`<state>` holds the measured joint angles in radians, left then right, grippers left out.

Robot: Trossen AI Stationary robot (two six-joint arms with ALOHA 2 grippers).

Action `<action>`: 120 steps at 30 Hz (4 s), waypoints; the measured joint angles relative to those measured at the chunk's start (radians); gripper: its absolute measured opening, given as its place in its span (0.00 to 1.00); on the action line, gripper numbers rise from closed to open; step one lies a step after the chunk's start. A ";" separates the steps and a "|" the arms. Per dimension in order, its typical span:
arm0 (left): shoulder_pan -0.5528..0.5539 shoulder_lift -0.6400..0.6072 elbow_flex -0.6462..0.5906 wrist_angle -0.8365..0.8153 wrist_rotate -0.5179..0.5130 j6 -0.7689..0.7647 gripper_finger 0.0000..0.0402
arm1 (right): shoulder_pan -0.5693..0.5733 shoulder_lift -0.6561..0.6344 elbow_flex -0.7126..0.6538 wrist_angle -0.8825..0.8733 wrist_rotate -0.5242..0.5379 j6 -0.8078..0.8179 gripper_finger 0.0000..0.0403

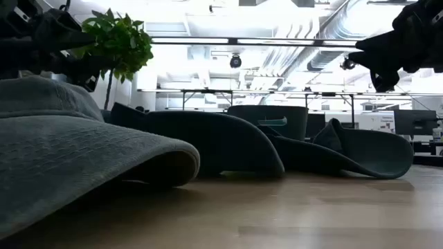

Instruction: Pick & Place hat

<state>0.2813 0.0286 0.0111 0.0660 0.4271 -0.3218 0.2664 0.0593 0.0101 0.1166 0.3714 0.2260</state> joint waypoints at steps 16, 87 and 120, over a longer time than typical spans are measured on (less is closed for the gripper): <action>0.000 0.000 0.000 0.000 -0.004 0.000 0.57 | 0.000 0.000 0.000 0.000 0.000 0.000 0.32; 0.000 0.000 0.000 0.000 -0.004 0.001 0.57 | 0.000 0.000 0.000 0.000 0.000 0.000 0.32; 0.000 0.106 0.117 -0.017 -0.217 -0.025 0.57 | 0.000 0.000 0.000 0.000 0.000 0.000 0.32</action>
<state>0.2813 0.1345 0.1278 0.0489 0.2104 -0.3463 0.2662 0.0589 0.0101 0.1169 0.3714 0.2260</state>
